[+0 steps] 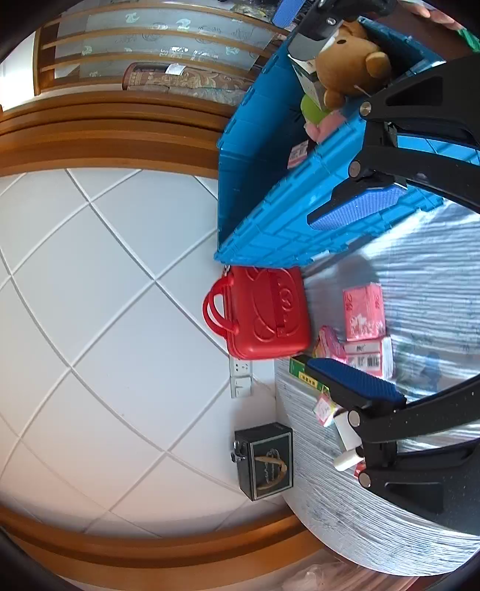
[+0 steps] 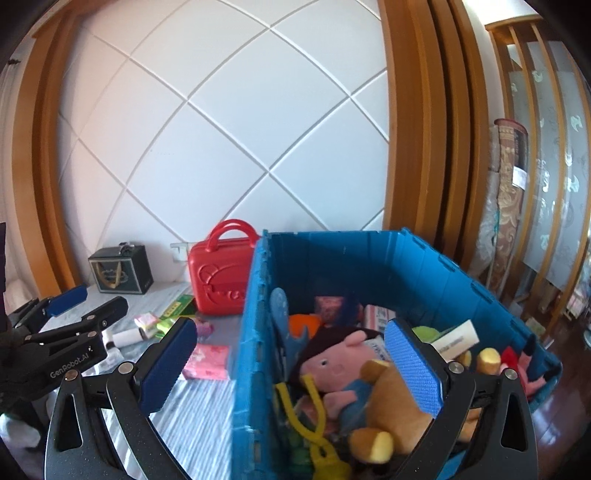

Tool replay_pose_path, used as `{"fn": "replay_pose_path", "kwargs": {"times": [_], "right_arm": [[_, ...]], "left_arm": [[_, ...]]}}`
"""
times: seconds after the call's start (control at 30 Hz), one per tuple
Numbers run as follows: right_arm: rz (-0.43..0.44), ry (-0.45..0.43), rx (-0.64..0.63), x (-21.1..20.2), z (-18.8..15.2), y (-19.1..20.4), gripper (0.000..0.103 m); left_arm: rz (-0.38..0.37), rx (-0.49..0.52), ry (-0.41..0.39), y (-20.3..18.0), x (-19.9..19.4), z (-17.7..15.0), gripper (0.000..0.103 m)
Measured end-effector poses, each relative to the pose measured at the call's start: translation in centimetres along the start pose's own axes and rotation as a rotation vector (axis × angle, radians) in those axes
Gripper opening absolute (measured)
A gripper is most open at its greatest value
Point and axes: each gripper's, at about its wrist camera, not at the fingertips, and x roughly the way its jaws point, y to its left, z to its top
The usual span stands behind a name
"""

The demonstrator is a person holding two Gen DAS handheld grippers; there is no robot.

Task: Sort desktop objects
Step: 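Move both open tools back over the bed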

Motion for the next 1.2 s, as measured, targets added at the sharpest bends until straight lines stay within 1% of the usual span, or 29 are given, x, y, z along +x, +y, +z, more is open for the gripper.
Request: {"fn": "replay_pose_path", "kwargs": {"times": [0.1, 0.2, 0.33, 0.4, 0.47, 0.6, 0.73, 0.87, 1.0, 1.1, 1.2], "right_arm": [[0.020, -0.005, -0.011, 0.5, -0.2, 4.7, 0.103], [0.069, 0.015, -0.007, 1.8, -1.1, 9.4, 0.103], [0.099, 0.088, 0.010, 4.2, -2.8, 14.6, 0.103], [0.111, 0.130, 0.018, 5.3, -3.9, 16.3, 0.103], [0.105, 0.172, 0.013, 6.4, -4.8, 17.7, 0.103], [0.080, 0.235, 0.004, 8.0, -6.0, 19.0, 0.103], [0.061, 0.291, -0.007, 10.0, -7.0, 19.3, 0.103], [0.075, 0.341, -0.013, 12.3, -8.0, 19.7, 0.103], [0.116, 0.389, -0.006, 15.6, -9.1, 19.6, 0.103], [0.165, 0.435, -0.010, 18.6, -10.3, 19.8, 0.103], [0.198, 0.490, -0.019, 21.8, -11.8, 20.2, 0.103]], "left_arm": [[0.032, -0.003, 0.036, 5.1, 0.3, -1.3, 0.071], [0.086, -0.015, 0.084, 10.8, 0.9, -3.1, 0.071], [0.159, -0.032, 0.138, 18.0, 1.6, -5.5, 0.071], [0.190, -0.041, 0.166, 21.3, 1.9, -6.9, 0.071], [0.214, -0.064, 0.199, 24.2, 2.2, -8.3, 0.071], [0.272, -0.138, 0.252, 29.4, 2.8, -10.9, 0.071], [0.323, -0.213, 0.317, 33.0, 4.0, -13.2, 0.071], [0.383, -0.252, 0.379, 35.0, 5.5, -14.7, 0.071], [0.425, -0.266, 0.456, 35.9, 7.3, -16.3, 0.071], [0.474, -0.275, 0.505, 36.3, 8.6, -17.2, 0.071], [0.479, -0.297, 0.555, 36.9, 9.6, -18.0, 0.071]]}}
